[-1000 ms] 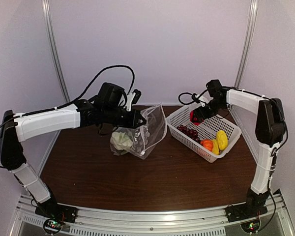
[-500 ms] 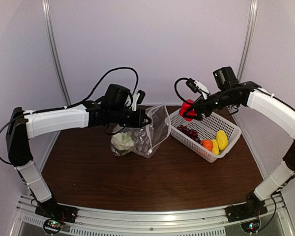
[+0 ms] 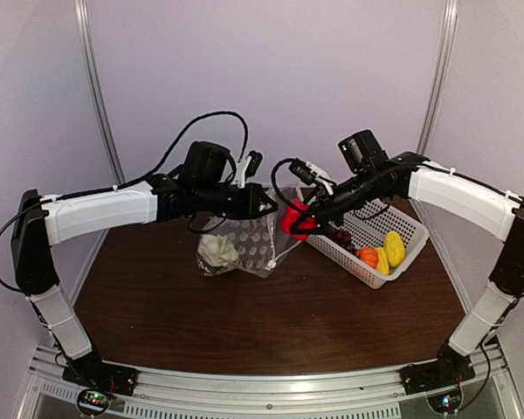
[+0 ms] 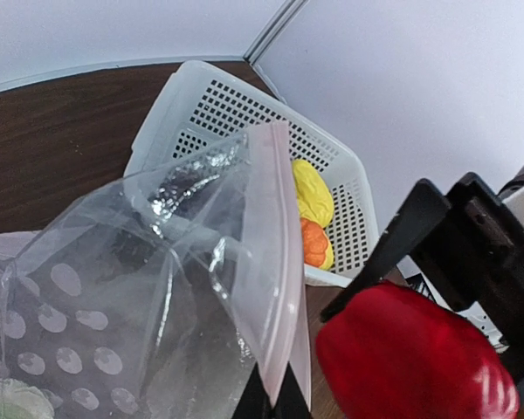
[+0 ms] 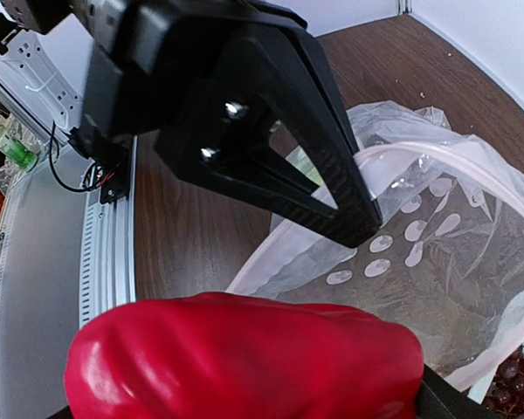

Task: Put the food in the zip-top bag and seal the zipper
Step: Place the fake vegetable in the zipper food storage bag.

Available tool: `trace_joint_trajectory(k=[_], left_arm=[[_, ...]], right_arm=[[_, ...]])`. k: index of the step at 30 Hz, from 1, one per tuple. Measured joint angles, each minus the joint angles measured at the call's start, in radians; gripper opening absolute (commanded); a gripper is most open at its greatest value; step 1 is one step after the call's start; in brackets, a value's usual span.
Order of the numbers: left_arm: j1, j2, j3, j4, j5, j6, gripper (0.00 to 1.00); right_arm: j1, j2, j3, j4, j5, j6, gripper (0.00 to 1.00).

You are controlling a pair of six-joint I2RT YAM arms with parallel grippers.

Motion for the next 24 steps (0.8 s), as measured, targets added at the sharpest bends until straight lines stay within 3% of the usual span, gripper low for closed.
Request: trace_joint_trajectory(k=[6,14,24], left_arm=[[0.0,-0.011,0.0,-0.004,0.043,0.003,0.0],[0.0,-0.035,0.001,-0.004,0.113,0.006,0.0],[0.001,-0.035,0.024,-0.01,0.198,-0.011,0.0]], right_arm=[[0.005,0.09,0.042,-0.007,0.046,-0.07,0.74],[0.016,0.093,0.05,-0.001,0.144,-0.136,0.76],[0.059,0.092,0.064,0.016,0.303,-0.16,0.97]])
